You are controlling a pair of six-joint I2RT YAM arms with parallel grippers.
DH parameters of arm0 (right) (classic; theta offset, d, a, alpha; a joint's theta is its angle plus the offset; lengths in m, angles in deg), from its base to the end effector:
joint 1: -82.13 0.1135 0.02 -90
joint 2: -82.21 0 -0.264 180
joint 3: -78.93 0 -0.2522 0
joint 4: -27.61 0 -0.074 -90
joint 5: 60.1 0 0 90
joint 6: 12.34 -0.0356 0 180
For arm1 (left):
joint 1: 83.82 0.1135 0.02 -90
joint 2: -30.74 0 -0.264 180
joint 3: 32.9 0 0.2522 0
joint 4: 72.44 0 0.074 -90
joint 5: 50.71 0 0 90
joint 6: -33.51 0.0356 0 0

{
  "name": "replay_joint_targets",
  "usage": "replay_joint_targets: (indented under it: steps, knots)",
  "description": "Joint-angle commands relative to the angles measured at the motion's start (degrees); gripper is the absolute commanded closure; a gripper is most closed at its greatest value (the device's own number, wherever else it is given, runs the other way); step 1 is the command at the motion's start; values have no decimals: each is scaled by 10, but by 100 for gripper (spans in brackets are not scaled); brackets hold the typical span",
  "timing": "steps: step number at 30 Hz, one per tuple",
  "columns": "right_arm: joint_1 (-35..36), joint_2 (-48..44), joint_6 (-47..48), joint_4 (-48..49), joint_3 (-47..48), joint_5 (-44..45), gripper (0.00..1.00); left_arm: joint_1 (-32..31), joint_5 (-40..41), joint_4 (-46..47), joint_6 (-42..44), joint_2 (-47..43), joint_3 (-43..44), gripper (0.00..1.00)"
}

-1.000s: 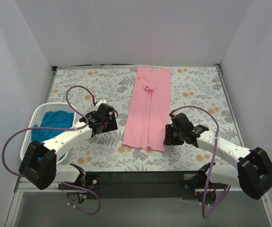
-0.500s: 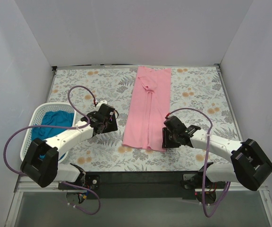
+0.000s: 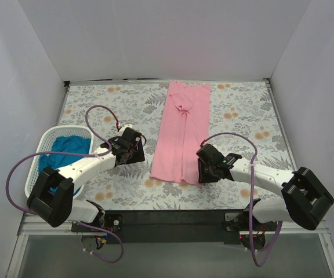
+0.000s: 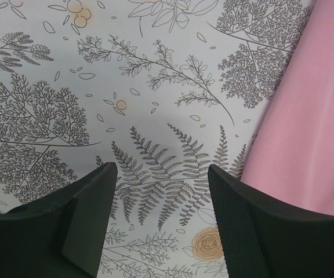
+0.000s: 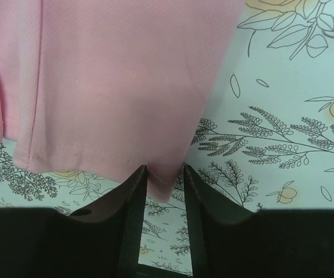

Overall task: Fold and stack the t-shirts
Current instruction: Fold the tshirt

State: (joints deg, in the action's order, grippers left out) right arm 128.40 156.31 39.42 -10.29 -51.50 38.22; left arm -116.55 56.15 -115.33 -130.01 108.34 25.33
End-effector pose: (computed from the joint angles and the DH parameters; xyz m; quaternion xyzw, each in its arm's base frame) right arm 0.1611 0.1610 0.1659 -0.0506 0.9675 0.1077 0.2233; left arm 0.2172 -0.1273 0.1920 -0.3676 0.8879 -0.1043 0.2561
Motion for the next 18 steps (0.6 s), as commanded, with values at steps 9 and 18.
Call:
replay_joint_targets:
  steps: [9, 18]
  knots:
    - [17, 39, -3, -57, 2, 17, 71, -7, -74, -23, -21, 25, 18, 36]
    - [24, 53, 10, -52, 1, 18, 99, -62, -96, -63, -100, 28, 32, 36]
